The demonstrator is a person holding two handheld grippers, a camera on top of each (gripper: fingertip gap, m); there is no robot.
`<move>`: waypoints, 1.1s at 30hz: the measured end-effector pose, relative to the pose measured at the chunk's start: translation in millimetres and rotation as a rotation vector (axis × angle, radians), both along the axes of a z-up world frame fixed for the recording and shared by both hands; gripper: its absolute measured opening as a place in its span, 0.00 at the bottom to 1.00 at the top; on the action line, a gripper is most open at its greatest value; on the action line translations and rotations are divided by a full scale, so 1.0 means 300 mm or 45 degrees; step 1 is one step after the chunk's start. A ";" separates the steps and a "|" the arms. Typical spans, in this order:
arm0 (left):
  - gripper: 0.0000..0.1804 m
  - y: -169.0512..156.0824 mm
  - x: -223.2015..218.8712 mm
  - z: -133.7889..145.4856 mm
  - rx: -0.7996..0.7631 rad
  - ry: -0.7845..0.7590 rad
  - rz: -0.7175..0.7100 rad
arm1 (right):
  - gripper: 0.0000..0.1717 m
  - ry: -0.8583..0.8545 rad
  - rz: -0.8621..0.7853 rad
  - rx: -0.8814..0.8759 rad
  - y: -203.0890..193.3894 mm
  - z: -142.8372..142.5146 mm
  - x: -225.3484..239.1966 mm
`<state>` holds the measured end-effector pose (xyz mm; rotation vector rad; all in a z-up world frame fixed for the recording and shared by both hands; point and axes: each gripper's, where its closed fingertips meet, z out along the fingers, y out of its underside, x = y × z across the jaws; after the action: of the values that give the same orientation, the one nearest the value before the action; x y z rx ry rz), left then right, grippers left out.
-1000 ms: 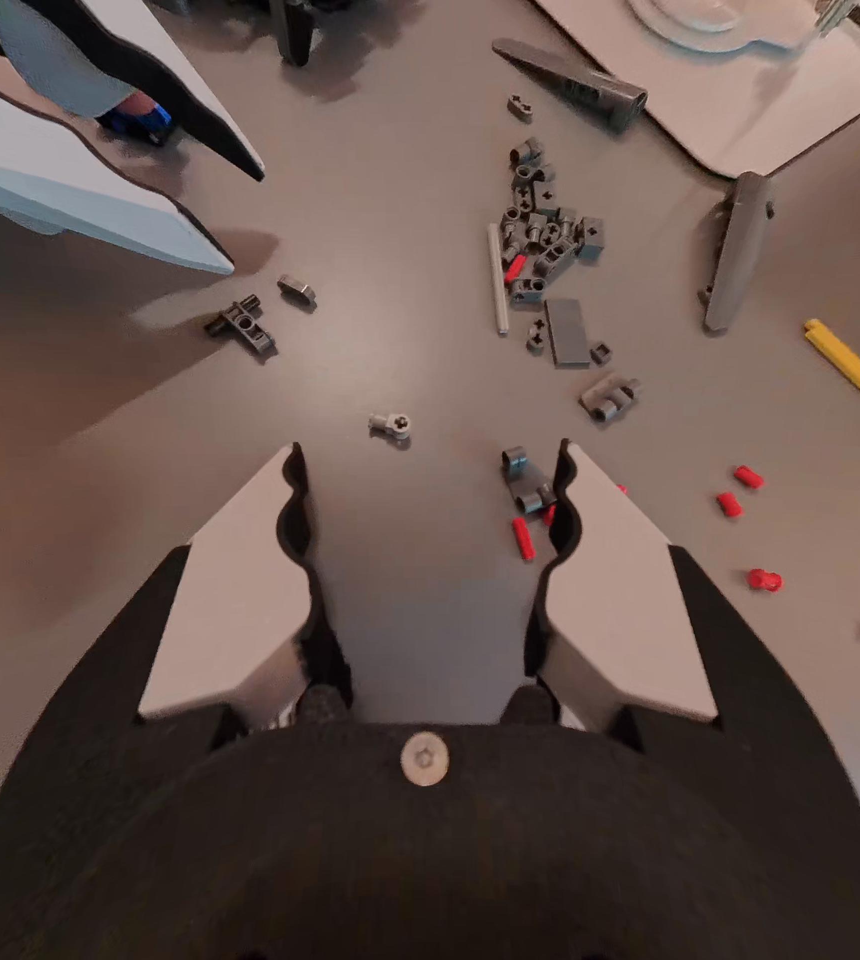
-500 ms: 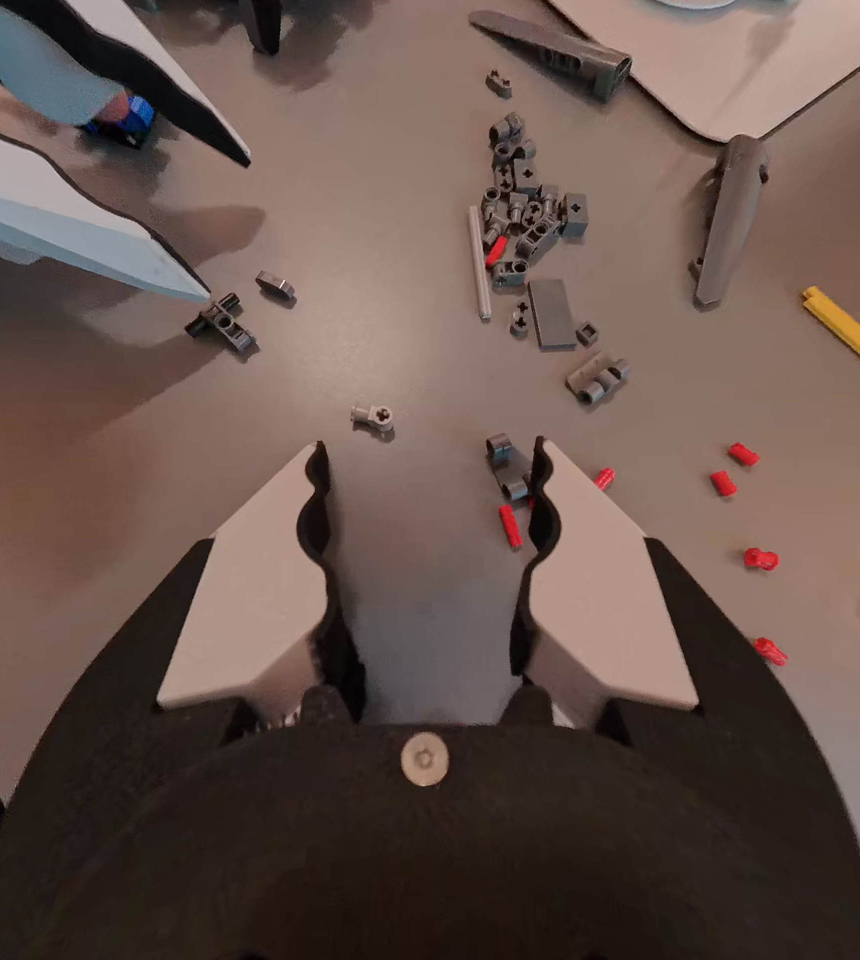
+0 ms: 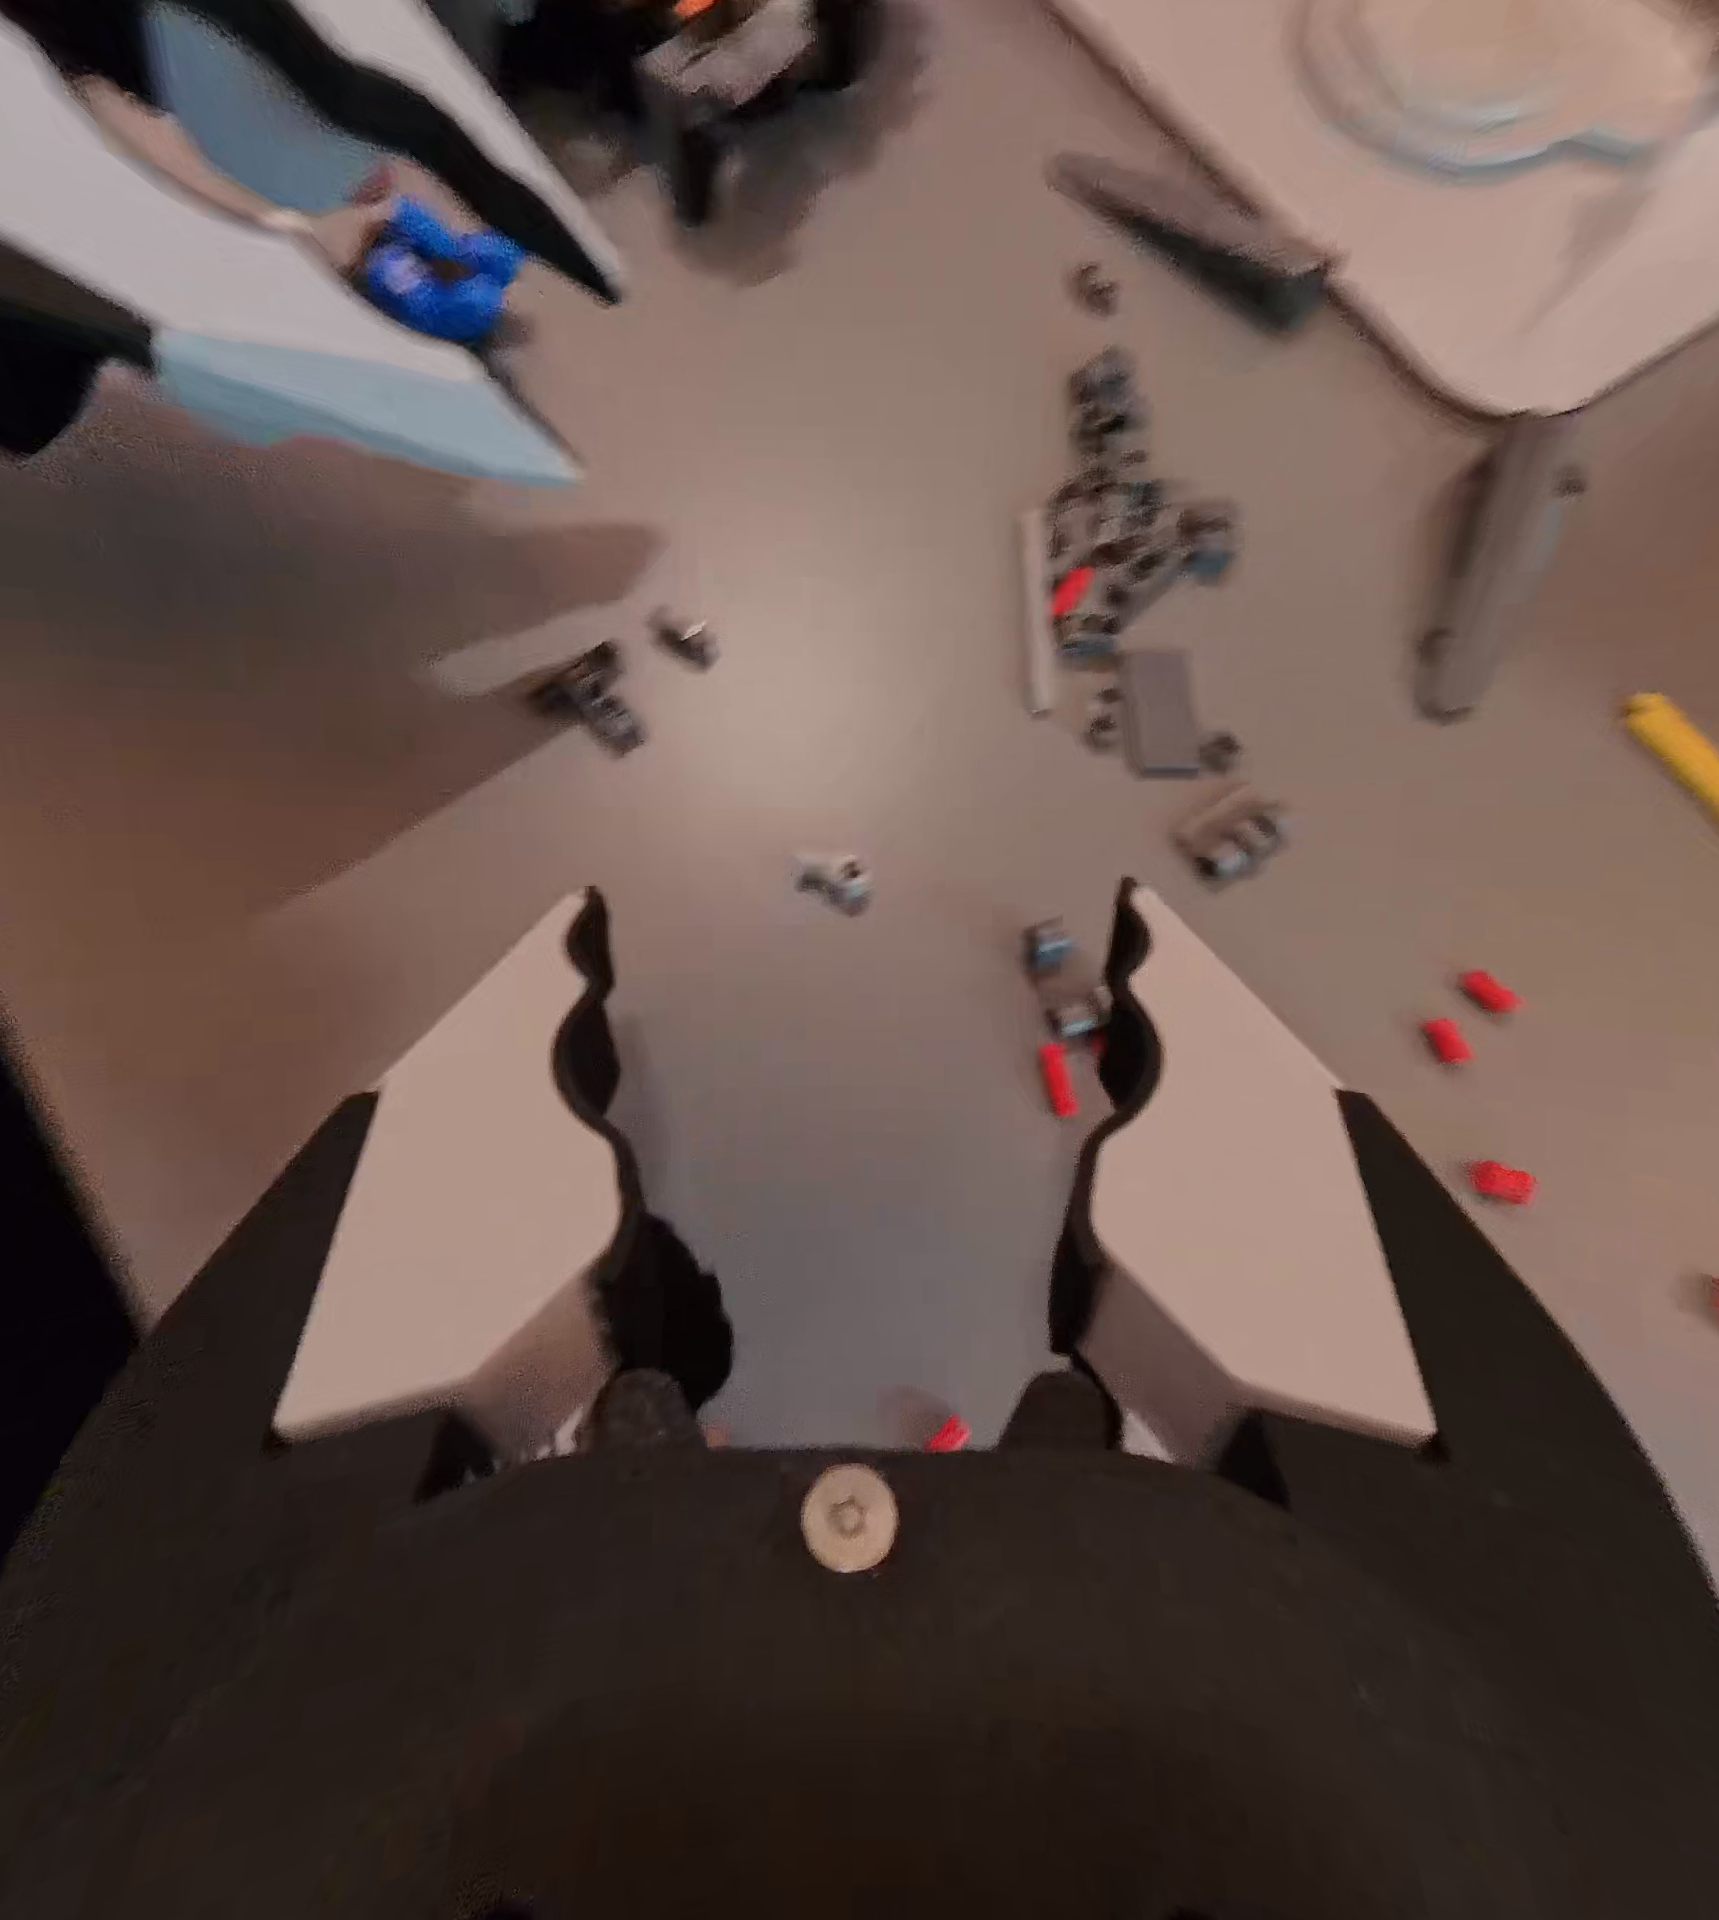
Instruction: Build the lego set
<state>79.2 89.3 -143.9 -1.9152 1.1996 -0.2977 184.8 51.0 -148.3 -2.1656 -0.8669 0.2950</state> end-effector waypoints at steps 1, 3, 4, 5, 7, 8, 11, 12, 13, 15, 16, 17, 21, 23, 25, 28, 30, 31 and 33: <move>0.22 0.000 -0.001 0.009 0.003 -0.009 0.003 | 0.57 0.003 0.061 -0.074 -0.032 -0.002 -0.010; 0.21 -0.033 0.015 0.029 -0.034 -0.052 -0.071 | 0.56 0.025 0.176 -0.163 -0.083 0.018 -0.022; 0.28 -0.074 0.031 0.035 -0.081 -0.074 -0.162 | 0.61 0.054 0.244 -0.208 -0.117 0.033 -0.033; 0.31 -0.114 0.045 0.042 -0.136 -0.105 -0.246 | 0.69 0.065 0.285 -0.230 -0.138 0.048 -0.037; 0.27 -0.145 0.052 0.056 -0.165 -0.116 -0.310 | 0.68 -0.037 0.338 -0.262 -0.167 0.037 -0.020; 0.22 -0.144 0.053 0.065 -0.147 -0.117 -0.317 | 0.75 -0.117 0.359 -0.319 -0.190 0.013 -0.011; 0.15 -0.165 0.057 0.066 -0.175 -0.091 -0.373 | 0.90 -0.310 0.456 -0.513 -0.279 -0.052 -0.010; 0.12 -0.173 0.057 0.065 -0.168 -0.062 -0.398 | 0.91 -0.380 0.449 -0.512 -0.278 -0.058 0.003; 0.09 -0.173 0.056 0.069 -0.143 -0.038 -0.408 | 0.91 -0.392 0.444 -0.491 -0.270 -0.048 0.000; 0.06 -0.198 0.069 0.090 -0.165 -0.055 -0.464 | 0.91 -0.355 0.419 -0.473 -0.248 -0.025 -0.009; 0.13 -0.219 0.076 0.096 -0.202 -0.059 -0.505 | 0.91 -0.370 0.394 -0.438 -0.221 -0.023 0.005; 0.21 -0.225 0.083 0.103 -0.205 -0.062 -0.526 | 0.91 -0.375 0.346 -0.375 -0.180 -0.020 0.023; 0.40 -0.225 0.122 0.126 -0.208 -0.127 -0.542 | 0.91 -0.160 0.210 -0.451 -0.117 -0.073 0.036; 0.57 -0.222 0.137 0.103 -0.247 -0.122 -0.524 | 0.91 -0.144 0.131 -0.432 -0.085 -0.117 0.047; 0.63 -0.217 0.143 0.075 -0.251 -0.104 -0.521 | 0.91 -0.183 0.099 -0.359 -0.062 -0.139 0.058; 0.71 -0.214 0.142 0.022 -0.275 -0.047 -0.503 | 0.91 -0.155 0.099 -0.305 -0.051 -0.140 0.053; 0.73 -0.199 0.140 0.001 -0.205 -0.009 -0.497 | 0.91 -0.143 0.095 -0.295 -0.050 -0.140 0.053; 0.73 -0.192 0.142 -0.005 -0.173 -0.009 -0.489 | 0.91 -0.137 0.096 -0.289 -0.050 -0.139 0.051; 0.71 -0.181 0.146 -0.021 -0.174 -0.021 -0.441 | 0.91 -0.080 0.071 -0.237 -0.035 -0.136 0.048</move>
<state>123.0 34.9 -150.3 -1.8077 1.5334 -0.5912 199.2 40.6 -189.0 -2.3356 -0.9699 0.3495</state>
